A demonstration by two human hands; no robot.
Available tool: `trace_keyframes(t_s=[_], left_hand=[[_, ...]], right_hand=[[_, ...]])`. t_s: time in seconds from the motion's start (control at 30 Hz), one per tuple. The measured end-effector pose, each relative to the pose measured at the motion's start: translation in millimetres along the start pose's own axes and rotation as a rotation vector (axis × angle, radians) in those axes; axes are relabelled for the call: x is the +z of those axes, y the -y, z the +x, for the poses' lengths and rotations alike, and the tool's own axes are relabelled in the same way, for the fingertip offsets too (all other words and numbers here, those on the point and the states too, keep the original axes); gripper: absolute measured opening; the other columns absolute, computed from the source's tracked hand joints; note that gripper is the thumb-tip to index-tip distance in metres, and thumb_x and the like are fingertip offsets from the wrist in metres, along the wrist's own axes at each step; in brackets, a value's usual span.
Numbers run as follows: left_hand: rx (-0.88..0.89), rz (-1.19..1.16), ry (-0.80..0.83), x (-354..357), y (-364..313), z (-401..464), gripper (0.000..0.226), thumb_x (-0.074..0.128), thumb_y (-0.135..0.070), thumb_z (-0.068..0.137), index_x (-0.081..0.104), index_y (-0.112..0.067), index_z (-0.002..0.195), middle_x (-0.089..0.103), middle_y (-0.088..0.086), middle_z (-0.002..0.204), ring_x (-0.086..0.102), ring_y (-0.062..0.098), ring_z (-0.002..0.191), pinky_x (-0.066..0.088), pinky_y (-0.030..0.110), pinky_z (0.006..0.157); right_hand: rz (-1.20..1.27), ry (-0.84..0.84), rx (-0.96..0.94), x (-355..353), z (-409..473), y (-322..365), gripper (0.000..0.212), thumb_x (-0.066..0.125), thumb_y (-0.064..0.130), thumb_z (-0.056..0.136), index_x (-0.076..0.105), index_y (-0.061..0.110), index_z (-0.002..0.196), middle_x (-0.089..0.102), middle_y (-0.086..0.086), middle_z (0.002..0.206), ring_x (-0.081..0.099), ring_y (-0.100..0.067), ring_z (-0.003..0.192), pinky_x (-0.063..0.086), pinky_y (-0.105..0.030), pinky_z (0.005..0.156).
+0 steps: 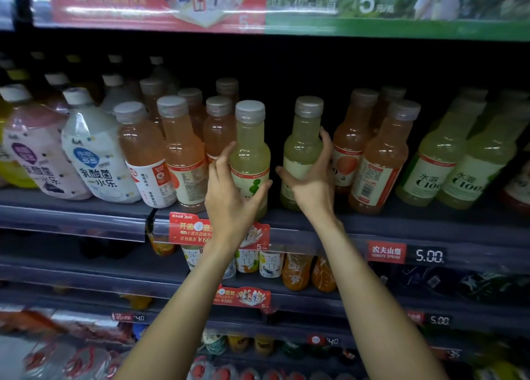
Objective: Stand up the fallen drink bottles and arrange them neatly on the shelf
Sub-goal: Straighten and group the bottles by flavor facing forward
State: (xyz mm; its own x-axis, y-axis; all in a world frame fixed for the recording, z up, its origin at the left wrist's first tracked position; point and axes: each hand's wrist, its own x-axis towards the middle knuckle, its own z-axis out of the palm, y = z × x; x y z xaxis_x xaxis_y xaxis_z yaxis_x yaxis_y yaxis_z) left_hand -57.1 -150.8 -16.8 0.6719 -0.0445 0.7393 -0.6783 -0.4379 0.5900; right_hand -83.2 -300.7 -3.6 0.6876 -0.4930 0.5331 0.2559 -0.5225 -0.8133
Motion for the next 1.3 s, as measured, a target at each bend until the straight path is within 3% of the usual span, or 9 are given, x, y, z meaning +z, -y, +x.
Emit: trace_keyframes(t_s=[0.23,0.33,0.57,0.63,0.8,1.0,1.1,1.2,1.3], left_hand=[[0.108,-0.379,0.023,24.4,-35.0,-0.8,0.077,0.082,-0.031,0.075,0.035,-0.023,0.136,0.038,-0.019,0.135,0.047,0.016,0.125,0.050,0.051,0.091],[0.165,-0.469,0.127,41.7,-79.9,-4.9,0.082,0.083,-0.029,0.072,0.034,-0.022,0.137,0.038,-0.018,0.134,0.046,0.006,0.124,0.052,0.042,0.091],[0.188,-0.438,0.348,122.5,-169.7,-44.6,0.081,0.080,-0.040,0.076,0.034,-0.024,0.141,0.051,-0.008,0.138,0.051,0.005,0.124,0.046,0.024,0.100],[0.110,-0.401,0.370,144.8,-178.6,-52.9,0.080,0.077,-0.044,0.077,0.034,-0.025,0.142,0.059,0.000,0.132,0.059,0.015,0.117,0.052,0.033,0.092],[0.017,-0.360,0.421,180.4,-186.3,-54.4,0.089,0.077,-0.042,0.078,0.029,-0.021,0.149,0.057,0.002,0.137,0.061,0.024,0.114,0.052,0.033,0.090],[0.056,-0.439,0.524,193.2,-183.3,-46.2,0.087,0.077,-0.034,0.079,0.027,-0.021,0.149,0.037,-0.003,0.145,0.039,0.008,0.131,0.037,0.021,0.108],[0.057,-0.383,0.529,195.8,-184.0,-44.3,0.087,0.077,-0.041,0.077,0.028,-0.032,0.148,0.036,0.000,0.138,0.037,0.003,0.124,0.037,0.022,0.104],[0.034,-0.370,0.574,196.4,-188.5,-45.6,0.088,0.075,-0.044,0.078,0.024,-0.036,0.149,0.037,-0.002,0.141,0.040,0.000,0.121,0.036,0.018,0.099],[0.037,-0.381,0.571,197.9,-190.9,-48.2,0.089,0.074,-0.042,0.081,0.021,-0.031,0.151,0.035,0.000,0.146,0.044,0.008,0.125,0.037,0.019,0.098]], right_hand=[[0.045,-0.242,-0.202,-59.8,-25.0,15.4,0.092,0.087,0.014,0.063,0.025,0.006,0.131,0.043,-0.002,0.125,0.045,0.004,0.117,0.039,-0.012,0.096],[0.014,-0.286,-0.190,-117.1,-31.6,16.7,0.088,0.083,0.022,0.066,0.020,0.028,0.126,0.037,-0.005,0.130,0.045,-0.005,0.122,0.038,-0.017,0.101],[-0.038,-0.460,-0.093,-236.7,-28.4,-14.7,0.075,0.078,0.006,0.075,0.027,0.018,0.128,0.043,0.018,0.120,0.049,0.013,0.107,0.038,-0.008,0.089],[-0.051,-0.491,-0.094,-249.8,-21.1,-27.7,0.073,0.077,0.006,0.075,0.028,0.015,0.129,0.043,0.020,0.118,0.049,0.017,0.104,0.037,-0.005,0.087],[-0.103,-0.448,-0.070,-269.3,-0.5,-58.5,0.075,0.078,0.004,0.073,0.030,0.000,0.131,0.043,0.017,0.116,0.045,0.021,0.105,0.036,-0.003,0.088],[-0.118,-0.366,0.016,-283.1,3.4,-84.6,0.079,0.080,0.021,0.074,0.035,0.012,0.138,0.043,-0.004,0.136,0.043,-0.010,0.126,0.036,-0.015,0.103],[-0.194,-0.322,0.078,-295.3,4.1,-85.8,0.082,0.079,0.029,0.075,0.034,0.023,0.143,0.035,-0.003,0.140,0.028,0.000,0.126,0.025,0.001,0.099],[-0.187,-0.291,0.083,-304.8,2.0,-86.0,0.084,0.077,0.024,0.077,0.028,0.021,0.146,0.036,-0.002,0.143,0.034,-0.005,0.130,0.030,-0.015,0.108],[-0.135,-0.250,0.095,-309.1,-2.8,-79.9,0.084,0.075,0.016,0.080,0.022,0.019,0.145,0.041,0.004,0.139,0.041,0.001,0.125,0.034,-0.009,0.101]])
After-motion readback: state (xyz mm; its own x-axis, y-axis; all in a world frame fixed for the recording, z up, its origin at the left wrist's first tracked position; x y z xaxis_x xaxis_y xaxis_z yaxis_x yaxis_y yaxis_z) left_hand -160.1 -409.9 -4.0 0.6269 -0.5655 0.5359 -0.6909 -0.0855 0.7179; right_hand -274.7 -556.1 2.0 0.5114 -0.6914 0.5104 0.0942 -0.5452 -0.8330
